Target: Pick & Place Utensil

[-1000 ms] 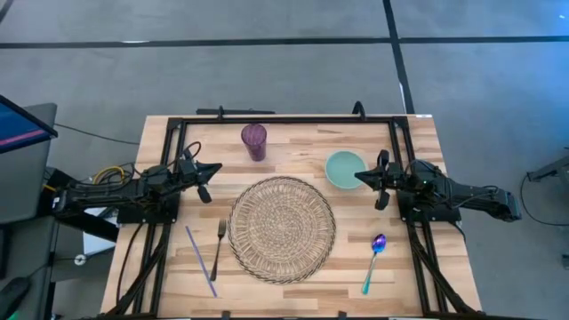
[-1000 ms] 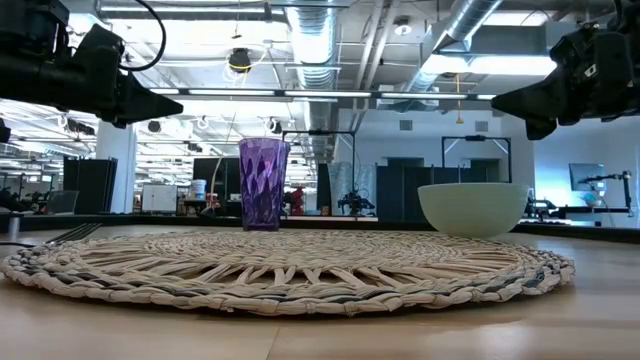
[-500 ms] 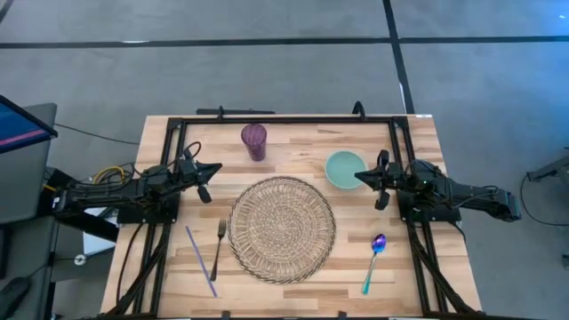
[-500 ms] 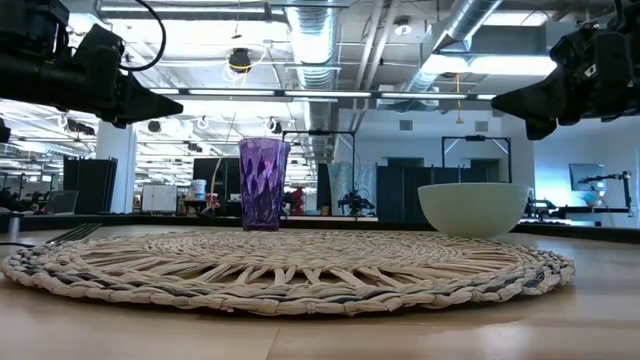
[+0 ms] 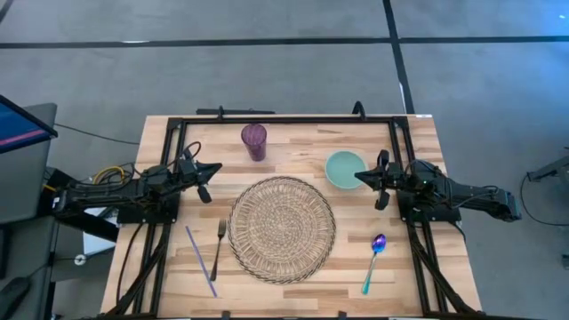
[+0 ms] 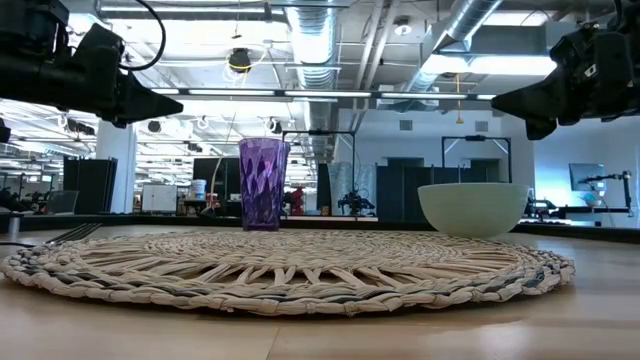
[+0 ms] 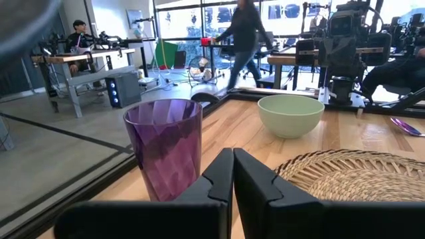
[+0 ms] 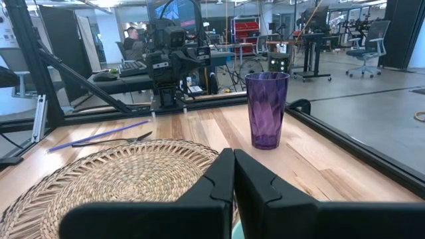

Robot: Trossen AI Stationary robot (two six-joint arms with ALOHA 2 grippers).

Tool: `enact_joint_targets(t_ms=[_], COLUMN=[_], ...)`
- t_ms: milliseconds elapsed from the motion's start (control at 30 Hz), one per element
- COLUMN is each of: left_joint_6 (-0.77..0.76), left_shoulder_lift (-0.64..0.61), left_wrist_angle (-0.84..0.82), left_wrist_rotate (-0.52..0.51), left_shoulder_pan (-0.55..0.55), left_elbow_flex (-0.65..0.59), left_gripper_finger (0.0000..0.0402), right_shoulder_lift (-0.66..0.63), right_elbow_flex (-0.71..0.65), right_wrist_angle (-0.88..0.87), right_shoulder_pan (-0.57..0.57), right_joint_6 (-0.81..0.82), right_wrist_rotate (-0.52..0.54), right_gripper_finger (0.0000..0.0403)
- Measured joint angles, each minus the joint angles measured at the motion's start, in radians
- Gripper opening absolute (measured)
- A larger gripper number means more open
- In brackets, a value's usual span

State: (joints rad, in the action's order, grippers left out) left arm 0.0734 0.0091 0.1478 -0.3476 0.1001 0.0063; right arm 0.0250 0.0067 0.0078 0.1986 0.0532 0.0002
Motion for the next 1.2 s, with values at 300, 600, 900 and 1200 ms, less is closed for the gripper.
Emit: enact_joint_targets(t_ms=[300, 600, 900, 1200], left_joint_6=[0.0, -0.003, -0.008, -0.01], left_shoulder_lift=[0.0, 0.0, 0.0, 0.0], left_wrist_angle=[0.003, 0.011, 0.065, 0.134], left_wrist_rotate=[0.0, 0.0, 0.035, 0.045], left_shoulder_pan=[0.0, 0.0, 0.0, 0.0], left_elbow_flex=[0.0, 0.0, 0.0, 0.0], left_gripper_finger=[0.0011, 0.0011, 0.0021, 0.0076], right_shoulder_lift=[0.0, 0.0, 0.0, 0.001], right_elbow_flex=[0.0, 0.0, 0.0, 0.0], right_wrist_angle=[0.0, 0.074, 0.216, 0.311], right_shoulder_pan=[0.0, -0.001, 0.0, 0.0], right_joint_6=[0.0, 0.037, -0.123, -0.055], right_wrist_rotate=[0.0, 0.001, 0.031, 0.031], right_gripper_finger=[0.0001, 0.0001, 0.0001, 0.0004])
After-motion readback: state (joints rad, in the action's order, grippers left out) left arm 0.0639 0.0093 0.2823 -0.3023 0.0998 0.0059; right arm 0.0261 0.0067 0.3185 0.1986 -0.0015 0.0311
